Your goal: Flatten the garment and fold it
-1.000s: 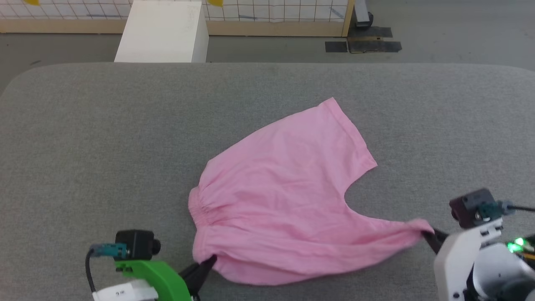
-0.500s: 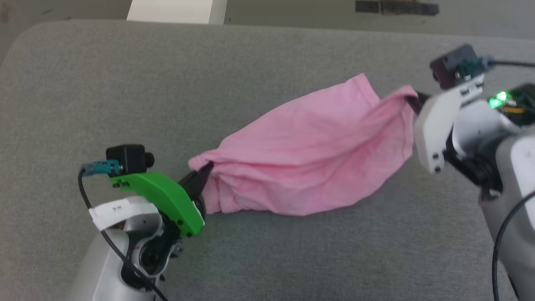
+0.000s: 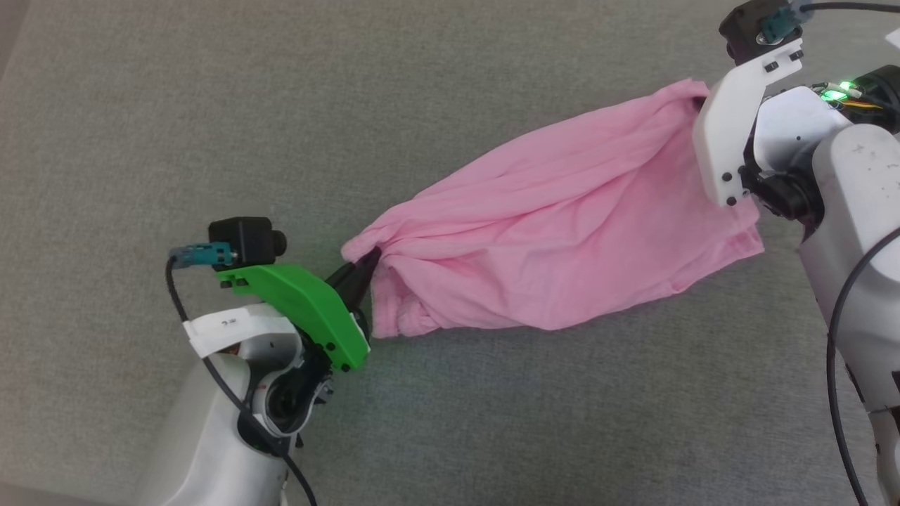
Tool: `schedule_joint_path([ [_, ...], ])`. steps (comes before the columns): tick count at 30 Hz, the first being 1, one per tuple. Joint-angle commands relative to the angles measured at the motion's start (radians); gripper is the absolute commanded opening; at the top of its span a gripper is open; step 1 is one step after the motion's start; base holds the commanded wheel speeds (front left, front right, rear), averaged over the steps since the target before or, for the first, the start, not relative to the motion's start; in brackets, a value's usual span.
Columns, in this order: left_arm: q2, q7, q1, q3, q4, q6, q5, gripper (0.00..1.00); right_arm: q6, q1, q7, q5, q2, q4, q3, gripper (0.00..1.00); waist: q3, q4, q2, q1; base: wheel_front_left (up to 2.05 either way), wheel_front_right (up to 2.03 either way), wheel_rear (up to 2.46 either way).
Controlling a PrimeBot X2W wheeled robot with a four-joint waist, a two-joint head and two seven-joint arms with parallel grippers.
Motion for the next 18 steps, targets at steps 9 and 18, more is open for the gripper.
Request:
schedule_joint_path([
  [9,-0.017,0.0,-0.003,-0.039,0.054,-0.027,0.014,0.0,-0.002,-0.071,0.068,0.022,0.002,0.198,0.041,0.0,0.029,0.032,0.0,-0.0001,0.0,0.0,0.0],
  [18,-0.026,-0.095,0.017,-0.029,0.029,-0.056,0.027,1.0,-0.002,-0.066,-0.023,0.072,0.016,0.24,0.018,1.0,-0.033,0.021,0.0,-0.0001,0.0,0.0,0.0],
])
